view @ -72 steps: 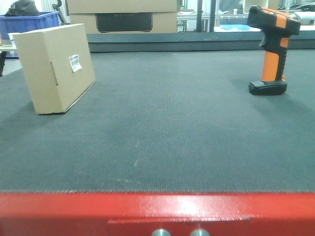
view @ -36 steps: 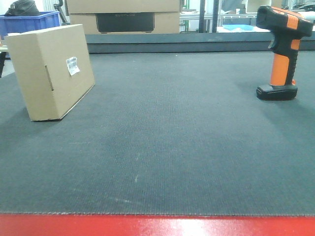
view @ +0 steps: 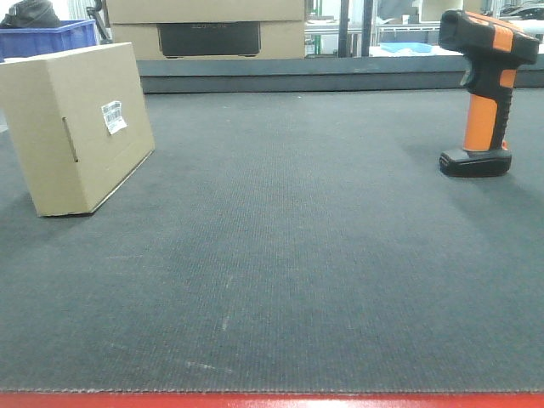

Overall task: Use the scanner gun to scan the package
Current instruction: 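Turn and approach the red table with the box and scanner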

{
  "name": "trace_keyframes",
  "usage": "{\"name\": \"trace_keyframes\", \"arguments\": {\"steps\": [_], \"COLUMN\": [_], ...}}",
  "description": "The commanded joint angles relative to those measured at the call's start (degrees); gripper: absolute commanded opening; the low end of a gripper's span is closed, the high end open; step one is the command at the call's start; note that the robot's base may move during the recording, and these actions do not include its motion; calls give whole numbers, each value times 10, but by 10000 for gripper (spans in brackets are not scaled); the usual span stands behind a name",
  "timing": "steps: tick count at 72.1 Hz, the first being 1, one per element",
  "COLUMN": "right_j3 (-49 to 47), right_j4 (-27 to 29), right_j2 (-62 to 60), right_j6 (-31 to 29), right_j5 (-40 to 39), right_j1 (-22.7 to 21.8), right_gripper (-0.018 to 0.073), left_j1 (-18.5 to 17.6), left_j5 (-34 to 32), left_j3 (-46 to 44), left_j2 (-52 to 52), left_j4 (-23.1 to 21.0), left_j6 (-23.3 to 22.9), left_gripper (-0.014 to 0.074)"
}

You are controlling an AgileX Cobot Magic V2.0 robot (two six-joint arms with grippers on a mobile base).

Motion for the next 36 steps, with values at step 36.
{"name": "trace_keyframes", "arguments": {"steps": [36], "right_j3": [0], "right_j4": [0], "right_j2": [-2], "right_j6": [-1], "right_j5": [-10], "right_j1": [-2], "right_gripper": [-169], "left_j1": [3], "left_j5": [-10], "left_j3": [-1], "left_j2": [-2], "left_j4": [-3], "left_j6": [0], "left_gripper": [-111]}}
